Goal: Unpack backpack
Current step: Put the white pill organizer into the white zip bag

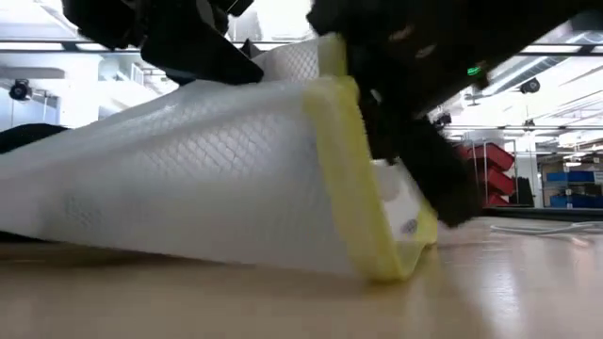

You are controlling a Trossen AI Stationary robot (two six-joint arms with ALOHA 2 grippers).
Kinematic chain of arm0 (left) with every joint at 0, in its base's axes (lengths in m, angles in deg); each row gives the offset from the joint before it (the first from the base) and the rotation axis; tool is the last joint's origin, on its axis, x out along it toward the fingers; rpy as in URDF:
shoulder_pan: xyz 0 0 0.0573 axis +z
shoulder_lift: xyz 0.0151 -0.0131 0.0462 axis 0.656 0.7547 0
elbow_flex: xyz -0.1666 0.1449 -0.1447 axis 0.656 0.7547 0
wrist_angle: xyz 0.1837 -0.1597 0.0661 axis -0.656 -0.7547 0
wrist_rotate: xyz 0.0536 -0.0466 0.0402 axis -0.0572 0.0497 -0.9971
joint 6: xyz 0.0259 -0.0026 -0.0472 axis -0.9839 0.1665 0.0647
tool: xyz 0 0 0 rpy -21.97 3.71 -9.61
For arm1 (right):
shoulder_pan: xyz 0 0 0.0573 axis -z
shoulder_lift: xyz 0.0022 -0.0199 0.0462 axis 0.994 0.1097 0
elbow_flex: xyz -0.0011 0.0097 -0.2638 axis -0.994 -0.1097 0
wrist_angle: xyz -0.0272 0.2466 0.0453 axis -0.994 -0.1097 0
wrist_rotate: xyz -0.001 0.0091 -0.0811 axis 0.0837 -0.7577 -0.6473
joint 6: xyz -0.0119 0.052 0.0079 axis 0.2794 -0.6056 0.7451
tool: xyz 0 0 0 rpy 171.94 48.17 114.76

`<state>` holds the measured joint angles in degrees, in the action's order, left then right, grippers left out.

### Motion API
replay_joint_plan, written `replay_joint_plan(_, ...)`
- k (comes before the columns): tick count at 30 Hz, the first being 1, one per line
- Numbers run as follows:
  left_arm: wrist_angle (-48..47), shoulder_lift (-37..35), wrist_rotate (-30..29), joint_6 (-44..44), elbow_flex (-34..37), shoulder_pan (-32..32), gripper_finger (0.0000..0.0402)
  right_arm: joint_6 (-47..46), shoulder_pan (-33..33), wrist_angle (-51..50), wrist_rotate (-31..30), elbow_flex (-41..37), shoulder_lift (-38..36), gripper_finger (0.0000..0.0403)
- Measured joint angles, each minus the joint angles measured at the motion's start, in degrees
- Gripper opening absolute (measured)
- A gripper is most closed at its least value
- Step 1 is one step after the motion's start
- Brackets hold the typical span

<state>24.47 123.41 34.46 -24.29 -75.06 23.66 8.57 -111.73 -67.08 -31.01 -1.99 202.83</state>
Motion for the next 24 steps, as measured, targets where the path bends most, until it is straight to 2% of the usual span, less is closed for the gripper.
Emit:
replay_joint_plan(4,5.41,0.0,0.41,1.47,3.75,-0.02,0.0178,-4.14,0.94,-0.67,0.65,-0.01,-1.23,0.0063)
replay_joint_plan(7,8.18,0.0,0.41,2.38,5.35,-0.02,0.0178,-7.05,0.94,-1.68,1.86,0.15,-2.8,0.0117)
replay_joint_plan(11,9.29,0.0,0.39,2.81,6.43,-0.02,0.0178,-11.79,0.2,-7.98,3.31,0.24,-7.45,0.0186)
replay_joint_plan(13,9.3,0.0,0.39,3.02,6.53,0.0,0.0178,-15.5,-0.33,-12.12,5.9,0.28,-10.05,0.0214)
replay_joint_plan(16,9.51,0.0,0.06,3.07,6.6,-0.02,0.0179,-23.79,-1.17,-18.29,13.2,0.28,-13.37,0.0246)
replay_joint_plan(20,9.64,0.0,-0.17,3.04,6.4,-0.02,0.018,-36.18,-2.06,-20.57,23.27,0.26,-15.67,0.026)
replay_joint_plan(22,9.56,0.02,-0.32,2.64,6.0,-0.02,0.0178,-40.1,-2.19,-20.74,25.8,-0.51,-14.95,0.0243)
replay_joint_plan(24,9.59,0.02,-0.45,2.26,5.53,-0.02,0.0178,-43.38,-2.08,-20.72,26.22,-1.73,-13.28,0.0208)
